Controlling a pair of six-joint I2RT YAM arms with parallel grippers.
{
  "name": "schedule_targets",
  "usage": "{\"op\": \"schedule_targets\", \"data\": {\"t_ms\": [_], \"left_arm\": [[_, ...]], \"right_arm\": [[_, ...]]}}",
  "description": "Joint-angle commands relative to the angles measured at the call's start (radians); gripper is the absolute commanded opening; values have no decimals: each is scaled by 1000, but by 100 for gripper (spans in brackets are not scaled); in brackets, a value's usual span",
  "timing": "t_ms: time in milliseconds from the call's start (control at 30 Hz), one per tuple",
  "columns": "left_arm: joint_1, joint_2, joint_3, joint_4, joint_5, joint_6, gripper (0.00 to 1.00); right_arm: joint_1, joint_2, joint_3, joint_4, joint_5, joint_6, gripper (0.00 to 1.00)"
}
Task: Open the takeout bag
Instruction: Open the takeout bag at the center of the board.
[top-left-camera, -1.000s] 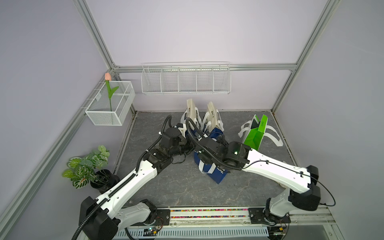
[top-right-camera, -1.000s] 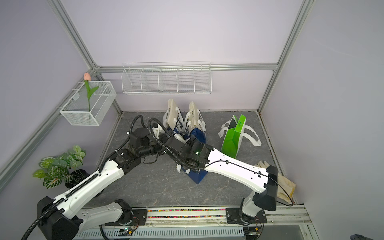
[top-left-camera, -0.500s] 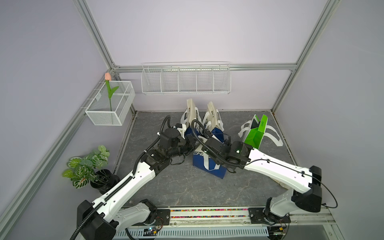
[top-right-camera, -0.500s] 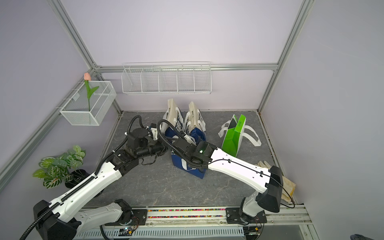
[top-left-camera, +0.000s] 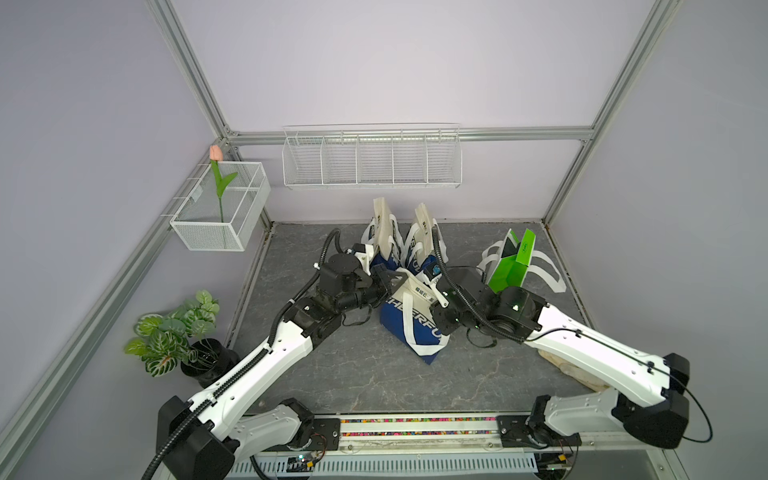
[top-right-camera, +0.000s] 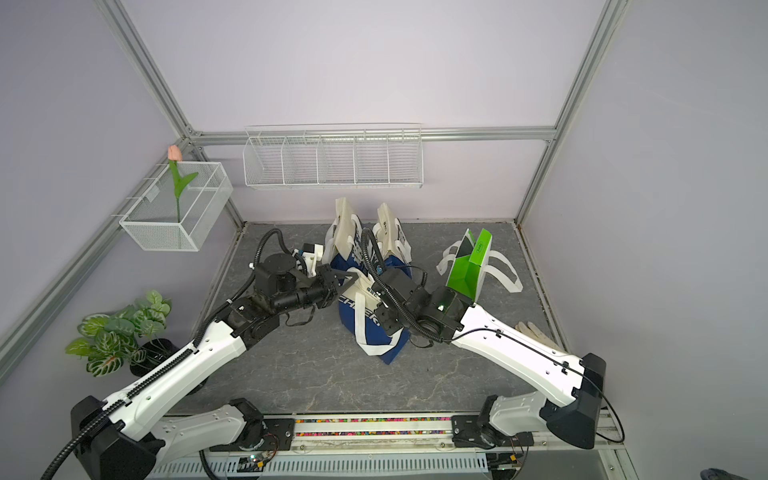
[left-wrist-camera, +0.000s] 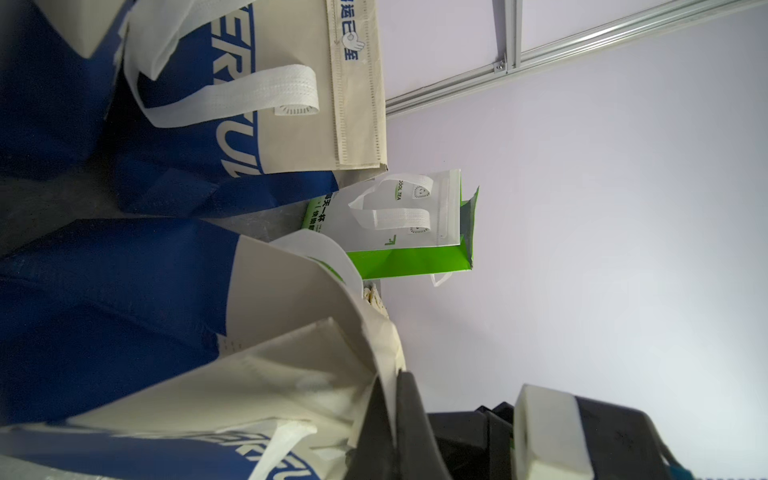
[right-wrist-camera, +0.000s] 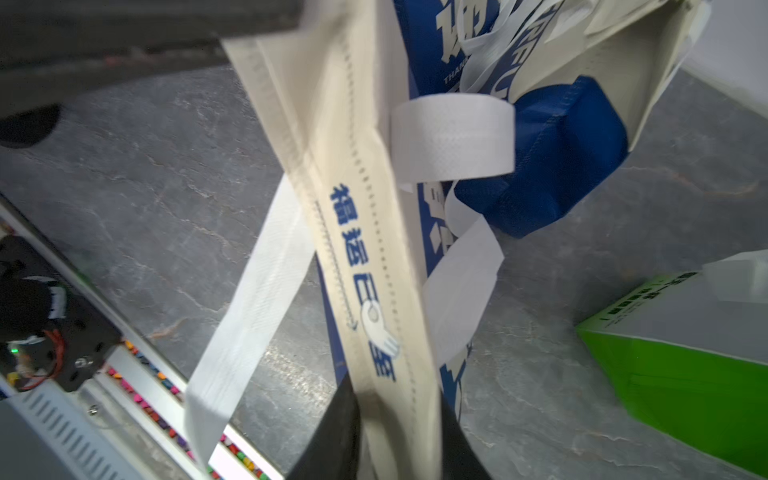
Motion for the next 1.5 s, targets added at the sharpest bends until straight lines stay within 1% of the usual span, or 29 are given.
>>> {"op": "schedule_targets", "data": {"t_ms": [0,67,133,233,300,500,567,633,733,900,1000,1100,1200,1233,1267,1300,1333,1367,1467], "left_arm": [[-1,2,-45,195,59,-38,24],[-1,2,-67,251,60,-48,32],[-1,6,-73,268,68,-48,38],[-1,13,-71,250,80,-27,43],[-2,15,-75,230,77,-11,44],[-2,33,-96,199,76,39,42],[-1,29,-107,188,72,43,42],[-1,26,-119,193,68,43,39],[-1,26,-130,216,68,43,37],[-2,71,-106,270,88,43,33],[-1,99,-89,317,117,27,25],[-3,114,-73,322,123,24,14],[-3,114,-59,299,105,43,12],[-1,114,-56,299,99,43,12],[-2,116,-54,311,97,43,17],[-3,117,-55,332,96,43,25],[-3,119,-59,357,96,41,29],[-2,123,-61,386,96,36,32],[-3,152,-59,440,104,35,32]], "right_arm": [[-5,3,-13,78,-96,20,22],[-7,0,-17,87,-112,28,20],[-10,-3,-18,93,-125,33,16],[-22,-10,-18,103,-148,41,14],[-32,-19,-24,120,-174,45,14],[-68,-50,-51,156,-222,71,13],[-87,-64,-63,164,-242,84,10],[-105,-78,-78,178,-267,96,9],[-120,-92,-101,207,-306,109,9],[-125,-71,-106,206,-341,114,8],[-134,-65,-107,202,-350,120,8],[-139,-69,-107,206,-358,123,7],[-146,-75,-107,207,-366,126,7],[-148,-76,-107,208,-371,130,7],[-152,-77,-109,210,-381,131,7],[-155,-77,-112,213,-392,134,7],[-157,-77,-116,216,-400,137,7],[-158,-79,-122,222,-411,140,7],[-169,-92,-142,243,-434,151,7]]}}
